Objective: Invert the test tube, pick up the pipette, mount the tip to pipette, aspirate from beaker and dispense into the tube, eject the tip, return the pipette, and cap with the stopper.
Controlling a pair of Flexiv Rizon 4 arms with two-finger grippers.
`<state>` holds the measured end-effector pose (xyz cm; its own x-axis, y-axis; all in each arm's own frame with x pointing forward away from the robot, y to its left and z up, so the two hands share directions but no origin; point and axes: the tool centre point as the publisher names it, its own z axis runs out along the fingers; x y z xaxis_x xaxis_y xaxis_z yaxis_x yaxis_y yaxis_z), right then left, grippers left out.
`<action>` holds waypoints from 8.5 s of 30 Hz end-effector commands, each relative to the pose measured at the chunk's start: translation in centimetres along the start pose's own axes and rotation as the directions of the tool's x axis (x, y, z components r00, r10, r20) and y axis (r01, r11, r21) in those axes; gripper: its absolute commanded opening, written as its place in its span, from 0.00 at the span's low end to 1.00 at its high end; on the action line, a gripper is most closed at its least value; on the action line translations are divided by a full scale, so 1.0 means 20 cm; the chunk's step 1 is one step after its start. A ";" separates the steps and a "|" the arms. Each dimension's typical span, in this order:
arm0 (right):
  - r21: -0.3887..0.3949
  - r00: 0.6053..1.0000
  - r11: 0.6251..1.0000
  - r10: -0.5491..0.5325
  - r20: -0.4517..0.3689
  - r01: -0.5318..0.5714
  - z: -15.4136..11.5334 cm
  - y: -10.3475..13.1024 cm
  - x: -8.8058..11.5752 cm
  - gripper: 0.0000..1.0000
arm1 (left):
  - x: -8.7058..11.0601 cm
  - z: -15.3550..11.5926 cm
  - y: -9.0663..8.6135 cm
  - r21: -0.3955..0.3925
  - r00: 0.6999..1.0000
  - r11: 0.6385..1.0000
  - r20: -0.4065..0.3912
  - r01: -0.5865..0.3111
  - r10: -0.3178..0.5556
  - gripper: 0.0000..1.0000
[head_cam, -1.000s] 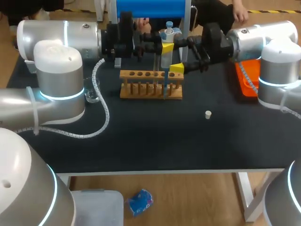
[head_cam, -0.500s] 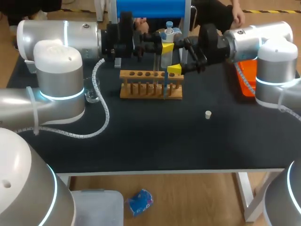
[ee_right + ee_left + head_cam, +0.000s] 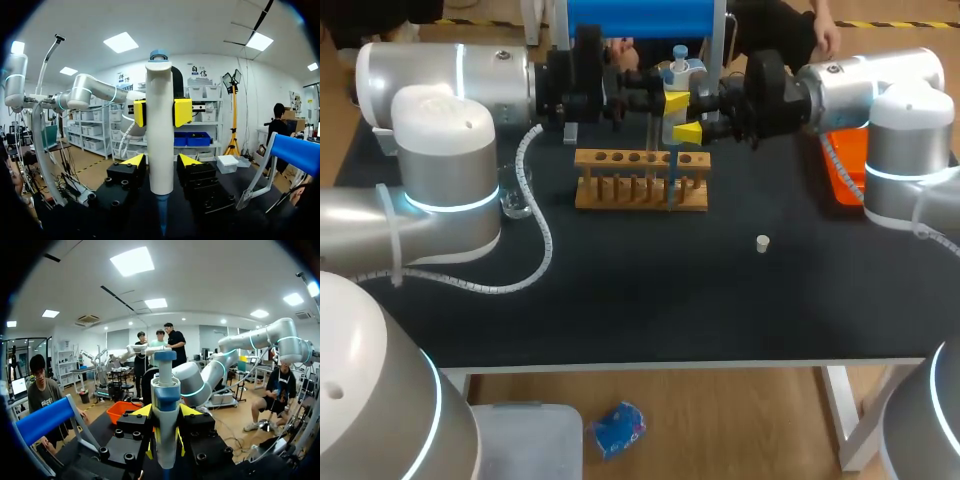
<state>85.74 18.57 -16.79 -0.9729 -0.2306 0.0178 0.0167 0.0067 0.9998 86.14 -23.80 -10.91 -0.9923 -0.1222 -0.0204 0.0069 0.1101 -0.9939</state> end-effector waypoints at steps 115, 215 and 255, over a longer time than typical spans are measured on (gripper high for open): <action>-0.036 0.994 0.996 -0.082 0.074 0.085 -1.17 0.07 -0.11 0.00 | 0.00 0.00 0.00 0.003 1.000 1.000 0.003 -0.001 0.001 1.00; 0.044 0.919 0.995 -0.098 0.383 0.088 -1.81 0.04 -0.14 0.00 | -0.42 0.78 -0.28 -0.064 0.996 0.998 -0.093 0.000 -0.005 1.00; 0.044 0.919 0.995 -0.098 0.383 0.088 -1.81 0.04 -0.14 0.00 | -0.37 1.18 -0.33 -0.040 1.000 0.999 0.029 0.003 -0.002 1.00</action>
<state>96.98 -16.03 -15.95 -0.9838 0.1593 -0.0823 -0.0790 0.0271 0.9965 95.65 -45.58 -6.21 -0.9863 -0.1643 -0.0168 -0.0118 0.1714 -0.9851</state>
